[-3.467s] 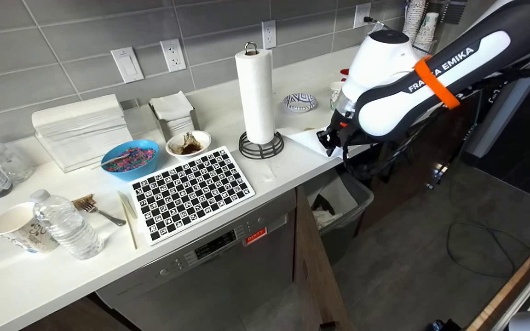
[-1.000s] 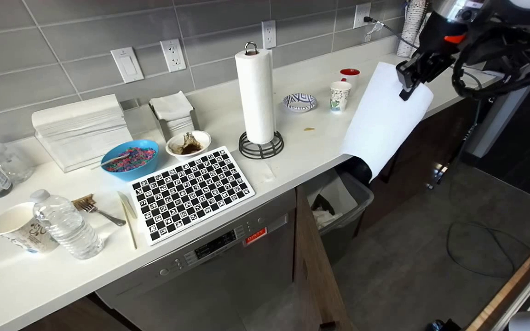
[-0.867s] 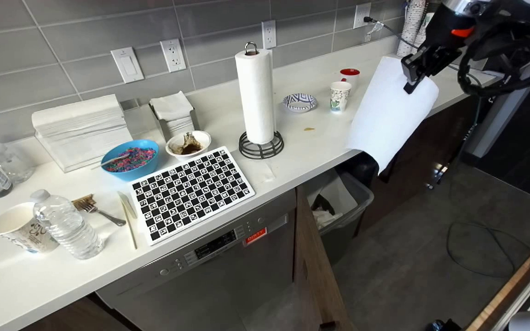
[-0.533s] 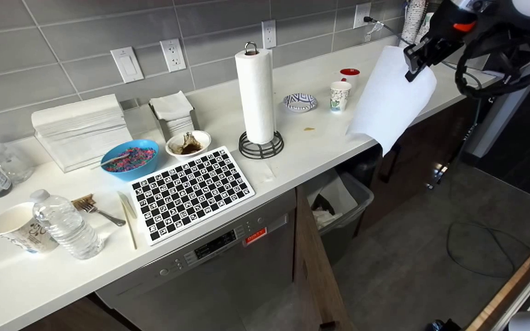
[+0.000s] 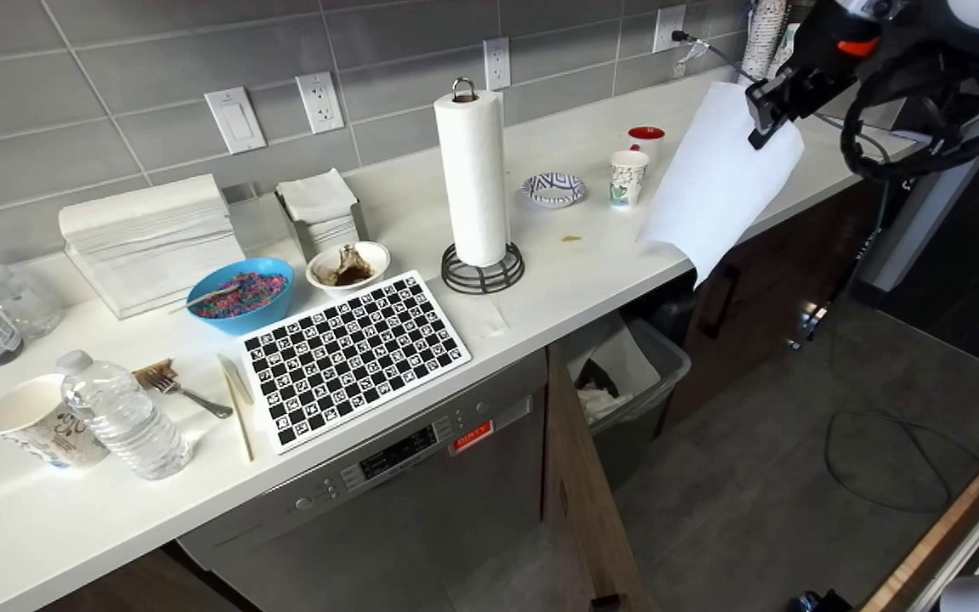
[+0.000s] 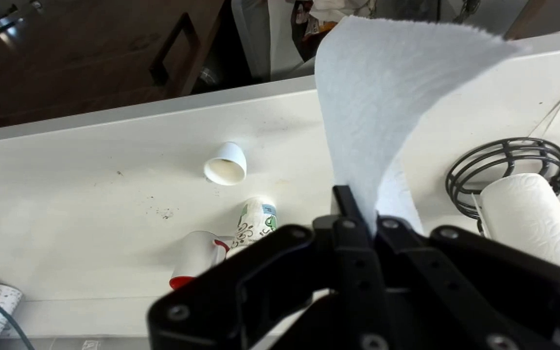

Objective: Remove the wipe from the roll and put it on the left

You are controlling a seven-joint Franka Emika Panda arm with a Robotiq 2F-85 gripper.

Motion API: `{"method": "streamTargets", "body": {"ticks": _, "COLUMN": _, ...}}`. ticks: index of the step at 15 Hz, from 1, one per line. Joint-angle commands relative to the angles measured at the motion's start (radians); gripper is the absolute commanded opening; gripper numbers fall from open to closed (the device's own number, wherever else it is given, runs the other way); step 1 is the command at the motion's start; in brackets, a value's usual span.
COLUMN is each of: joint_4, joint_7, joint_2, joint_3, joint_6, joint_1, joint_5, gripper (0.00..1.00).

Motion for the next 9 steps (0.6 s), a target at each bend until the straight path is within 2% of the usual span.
{"method": "streamTargets", "body": {"ticks": 1, "joint_4": 0.035, "joint_7": 0.065, "joint_2": 0.029, "joint_3": 0.017, "joint_6": 0.026, "joint_1": -0.115, "joint_5": -0.111, "gripper": 0.00}}
{"method": "streamTargets", "body": {"ticks": 5, "joint_4": 0.126, "joint_7": 0.137, "joint_2": 0.108, "joint_3": 0.000, "joint_6": 0.054, "joint_1": -0.270, "joint_5": -0.293, "gripper": 0.00}}
{"method": "streamTargets", "body": {"ticks": 7, "joint_4": 0.182, "joint_7": 0.168, "joint_2": 0.175, "joint_3": -0.011, "joint_6": 0.094, "joint_1": -0.322, "joint_5": -0.361, "gripper": 0.00}}
{"method": "streamTargets", "body": {"ticks": 9, "joint_4": 0.247, "joint_7": 0.191, "joint_2": 0.254, "joint_3": -0.024, "joint_6": 0.122, "joint_1": -0.346, "joint_5": -0.400, "gripper": 0.00}}
